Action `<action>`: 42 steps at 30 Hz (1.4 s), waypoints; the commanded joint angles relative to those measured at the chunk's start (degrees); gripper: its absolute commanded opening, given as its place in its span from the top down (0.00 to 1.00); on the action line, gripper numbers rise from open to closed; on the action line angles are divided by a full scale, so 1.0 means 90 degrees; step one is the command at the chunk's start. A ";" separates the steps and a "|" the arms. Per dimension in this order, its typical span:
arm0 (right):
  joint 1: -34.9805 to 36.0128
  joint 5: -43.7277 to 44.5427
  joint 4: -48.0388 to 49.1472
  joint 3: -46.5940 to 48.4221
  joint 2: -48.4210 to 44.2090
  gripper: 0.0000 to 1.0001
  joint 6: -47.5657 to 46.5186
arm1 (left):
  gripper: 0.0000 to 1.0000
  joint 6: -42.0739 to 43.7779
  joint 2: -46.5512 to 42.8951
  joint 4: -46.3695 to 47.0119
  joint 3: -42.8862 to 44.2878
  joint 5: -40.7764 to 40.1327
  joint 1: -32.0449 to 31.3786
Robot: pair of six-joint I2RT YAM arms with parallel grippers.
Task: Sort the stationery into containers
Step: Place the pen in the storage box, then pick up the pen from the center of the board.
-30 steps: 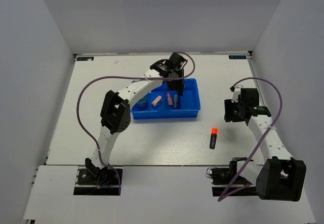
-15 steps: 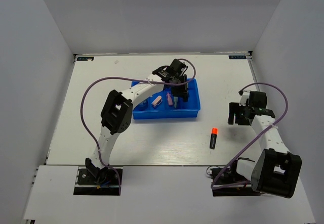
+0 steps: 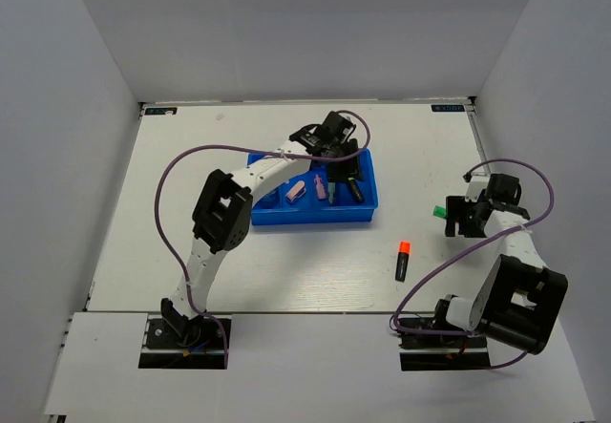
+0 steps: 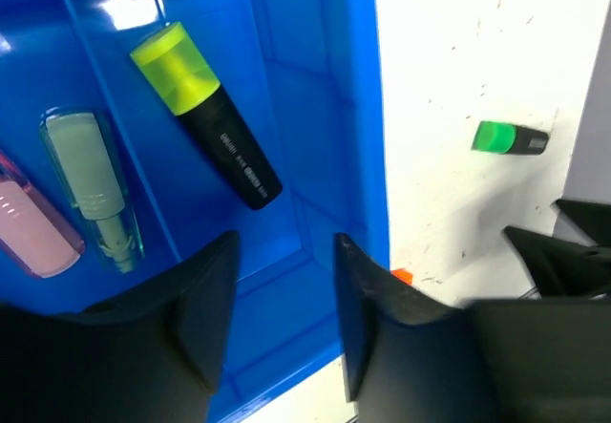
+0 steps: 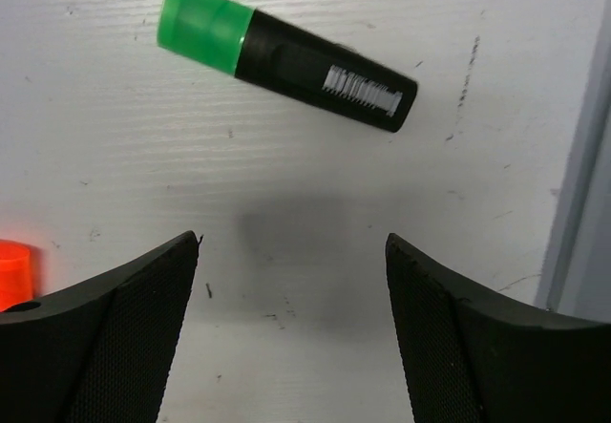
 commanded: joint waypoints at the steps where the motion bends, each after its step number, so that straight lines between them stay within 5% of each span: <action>1: -0.0210 -0.0323 0.0403 0.0351 0.0014 0.19 -0.0677 | 0.48 -0.0028 -0.0101 0.0007 0.0243 0.0138 -0.0038; 4: -0.0424 -0.0790 0.0832 0.0507 0.0218 0.20 -0.1867 | 0.78 0.0186 -0.0539 -0.0023 0.0166 0.0138 -0.0106; 7: -0.0727 -0.2212 0.0454 0.1071 0.0685 0.16 -0.3438 | 0.84 0.0625 -0.1144 -0.0383 0.0068 -0.0086 -0.0311; 9: -0.0951 -0.2675 -0.0401 0.1472 0.0853 0.13 -0.4496 | 0.74 0.0955 -0.1863 -0.0531 -0.0465 -0.0270 -0.0515; 10: -0.1097 -0.3509 -0.0794 0.1784 0.1202 0.11 -0.6133 | 0.53 0.1026 -0.2082 -0.0492 -0.0711 -0.0340 -0.0575; 12: -0.1302 -0.3935 -0.2323 0.2165 0.1555 0.11 -0.7247 | 0.36 0.1298 -0.2724 -0.0375 -0.1412 -0.0534 -0.0799; 13: -0.1429 -0.4372 -0.2718 0.2275 0.1828 0.11 -0.8597 | 0.28 0.1358 -0.3096 -0.0423 -0.1794 -0.0574 -0.0820; 18: -0.1499 -0.4563 -0.5703 0.3826 0.3245 0.20 -1.1917 | 0.25 0.1670 -0.4621 -0.0833 -0.3144 -0.1178 -0.1180; 21: -0.1480 -0.4397 -0.5740 0.4015 0.3618 0.21 -1.2273 | 0.25 0.1661 -0.5685 -0.0921 -0.4110 -0.1550 -0.1259; 25: -0.1237 -0.4084 -0.3830 0.2933 0.3306 0.20 -1.1874 | 0.23 0.1495 -0.7119 -0.0843 -0.5574 -0.1922 -0.1269; 31: -0.0845 -0.3460 -0.3416 0.2940 0.3647 0.20 -1.1151 | 0.23 0.1271 -0.7738 -0.1078 -0.6192 -0.2020 -0.1249; 34: -0.0660 -0.3070 -0.2305 0.2579 0.3666 0.20 -1.0798 | 0.23 0.1163 -0.7963 -0.1117 -0.6475 -0.2078 -0.1250; 42: -0.0513 -0.2610 -0.2633 0.3028 0.4282 0.24 -1.0730 | 0.22 0.0870 -0.8353 -0.1136 -0.6953 -0.2098 -0.1259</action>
